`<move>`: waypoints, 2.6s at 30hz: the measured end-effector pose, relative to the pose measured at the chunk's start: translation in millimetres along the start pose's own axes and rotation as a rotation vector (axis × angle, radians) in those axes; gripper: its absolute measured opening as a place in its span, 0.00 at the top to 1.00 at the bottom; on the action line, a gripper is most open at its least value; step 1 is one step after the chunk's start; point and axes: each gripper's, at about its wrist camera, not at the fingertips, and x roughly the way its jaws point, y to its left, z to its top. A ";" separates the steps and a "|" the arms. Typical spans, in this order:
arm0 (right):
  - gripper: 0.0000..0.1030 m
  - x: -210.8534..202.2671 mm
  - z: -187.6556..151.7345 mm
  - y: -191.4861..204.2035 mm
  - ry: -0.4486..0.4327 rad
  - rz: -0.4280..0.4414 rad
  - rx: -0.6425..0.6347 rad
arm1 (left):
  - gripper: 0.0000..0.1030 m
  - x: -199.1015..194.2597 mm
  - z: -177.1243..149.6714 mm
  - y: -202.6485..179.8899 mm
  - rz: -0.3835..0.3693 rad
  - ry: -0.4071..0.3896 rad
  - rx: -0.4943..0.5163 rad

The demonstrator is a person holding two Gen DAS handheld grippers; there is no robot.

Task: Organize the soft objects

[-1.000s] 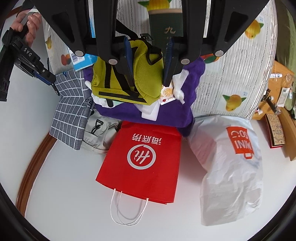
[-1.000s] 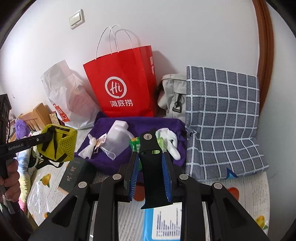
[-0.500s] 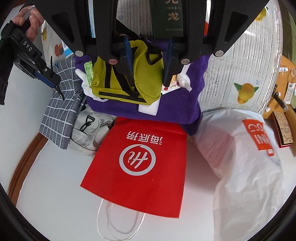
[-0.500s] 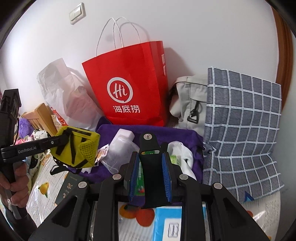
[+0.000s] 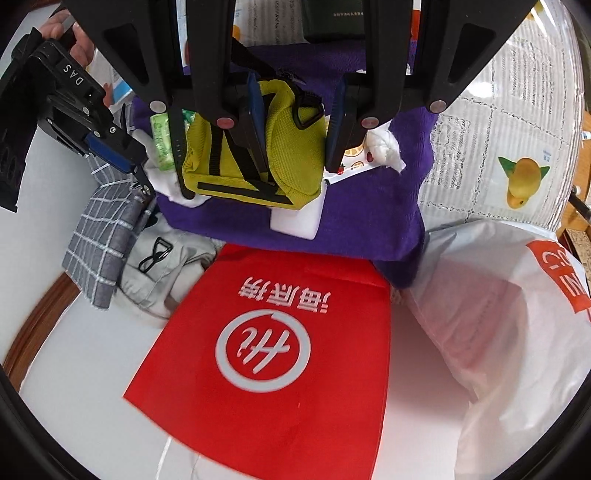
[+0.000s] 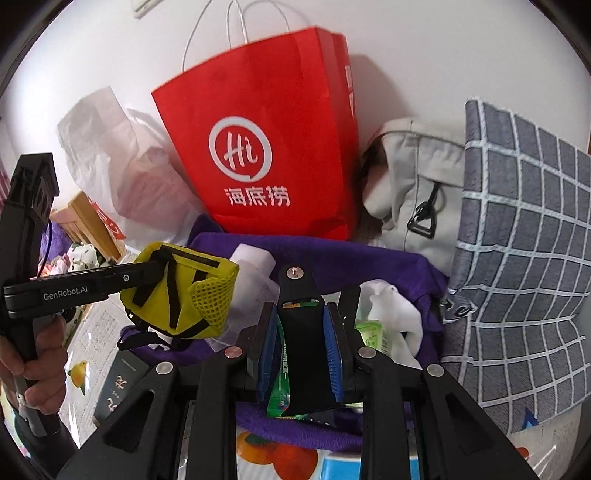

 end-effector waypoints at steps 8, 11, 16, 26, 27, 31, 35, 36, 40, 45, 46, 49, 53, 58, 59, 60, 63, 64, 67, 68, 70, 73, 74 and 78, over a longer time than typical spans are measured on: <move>0.75 28.0 -9.9 -6.9 0.068 0.004 0.006 | 0.73 26.7 -1.2 2.2 0.010 0.070 0.002; 0.75 39.3 -13.5 -9.0 0.094 -0.002 0.005 | 0.73 36.1 -2.6 2.6 0.018 0.093 0.003; 0.75 53.0 -18.1 -12.0 0.133 -0.001 0.013 | 0.73 43.3 -3.5 3.1 0.019 0.108 0.001; 0.74 66.3 -20.7 -12.2 0.166 -0.008 0.004 | 0.72 53.5 -4.1 5.5 0.012 0.133 -0.003; 0.74 68.0 -21.0 -12.0 0.168 -0.007 0.004 | 0.72 54.1 -4.0 5.9 0.011 0.135 -0.005; 0.74 70.2 -21.9 -13.3 0.172 0.000 0.009 | 0.72 57.9 -4.4 5.6 0.014 0.140 -0.007; 0.73 72.6 -23.2 -12.7 0.178 -0.006 0.004 | 0.72 63.6 -6.1 1.5 0.014 0.157 0.010; 0.73 73.5 -23.4 -12.1 0.179 -0.007 0.001 | 0.71 64.8 -6.4 0.4 0.017 0.159 0.013; 0.73 74.7 -24.5 -10.6 0.179 -0.008 -0.005 | 0.70 71.1 -7.3 -2.7 0.030 0.170 0.019; 0.60 73.8 -24.6 -10.4 0.177 0.017 -0.008 | 0.70 73.8 -6.4 -5.4 0.037 0.170 0.026; 0.59 73.5 -24.3 -9.8 0.176 0.020 -0.010 | 0.70 74.4 -5.9 -5.5 0.040 0.172 0.024; 0.55 71.7 -23.8 -5.5 0.170 0.022 -0.028 | 0.65 72.6 -4.1 -3.8 0.039 0.162 0.011; 0.47 65.4 -21.5 -2.4 0.148 0.006 -0.044 | 0.50 65.2 -1.2 -3.2 0.034 0.134 0.010; 0.44 53.0 -17.0 -7.9 0.115 0.030 -0.014 | 0.43 55.7 1.9 -1.8 0.001 0.109 -0.001; 0.43 50.6 -15.9 -9.0 0.110 0.041 -0.003 | 0.43 54.7 2.2 -2.5 0.000 0.106 0.001; 0.40 48.6 -14.9 -9.8 0.105 0.049 0.006 | 0.42 53.5 2.3 -2.1 0.001 0.105 0.001; 0.29 43.5 -12.9 -10.5 0.088 0.032 0.014 | 0.41 51.9 1.5 -4.6 0.005 0.109 0.006; 0.27 42.0 -12.4 -11.3 0.085 0.016 0.020 | 0.41 51.3 1.2 -6.2 0.012 0.110 0.008; 0.24 35.6 -11.1 -15.6 0.075 -0.033 0.059 | 0.39 44.4 0.6 -12.1 0.049 0.097 0.026; 0.23 33.8 -9.9 -16.9 0.077 -0.045 0.073 | 0.36 41.5 0.2 -16.1 0.054 0.091 0.034; 0.23 29.5 -7.6 -16.7 0.084 -0.055 0.075 | 0.35 34.7 -0.7 -21.6 0.048 0.082 0.043; 0.22 12.7 -2.9 -11.2 0.072 -0.093 0.039 | 0.29 19.1 -2.9 -31.5 0.035 0.065 0.063; 0.22 7.5 -2.6 -11.3 0.066 -0.094 0.045 | 0.26 11.7 -4.9 -35.7 0.030 0.058 0.069; 0.20 -20.2 -9.7 -13.7 0.050 -0.091 0.105 | 0.22 -21.8 -20.0 -46.0 0.009 0.037 0.046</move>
